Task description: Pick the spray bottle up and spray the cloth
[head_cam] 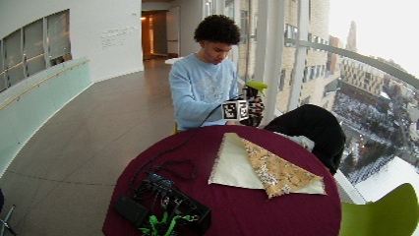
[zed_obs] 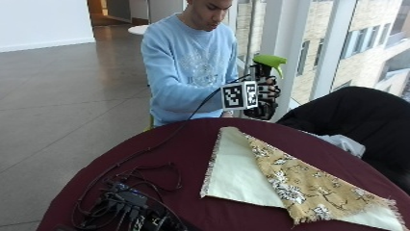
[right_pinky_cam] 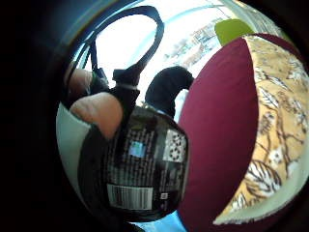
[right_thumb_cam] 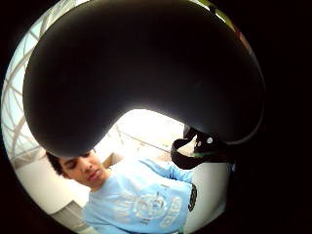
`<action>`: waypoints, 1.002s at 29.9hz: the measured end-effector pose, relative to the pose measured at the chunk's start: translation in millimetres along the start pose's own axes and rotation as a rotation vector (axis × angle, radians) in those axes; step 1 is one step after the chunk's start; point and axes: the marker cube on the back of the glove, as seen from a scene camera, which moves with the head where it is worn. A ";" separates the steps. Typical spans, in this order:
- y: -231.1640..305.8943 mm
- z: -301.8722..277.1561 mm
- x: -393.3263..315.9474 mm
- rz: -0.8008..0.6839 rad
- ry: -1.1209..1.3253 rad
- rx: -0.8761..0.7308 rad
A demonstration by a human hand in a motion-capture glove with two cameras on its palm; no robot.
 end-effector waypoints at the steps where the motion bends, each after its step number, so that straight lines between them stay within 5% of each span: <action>1: -1.5 5.0 2.9 -0.009 0.002 -0.002; 30: -4.1 42.5 57.8 -0.029 0.031 0.004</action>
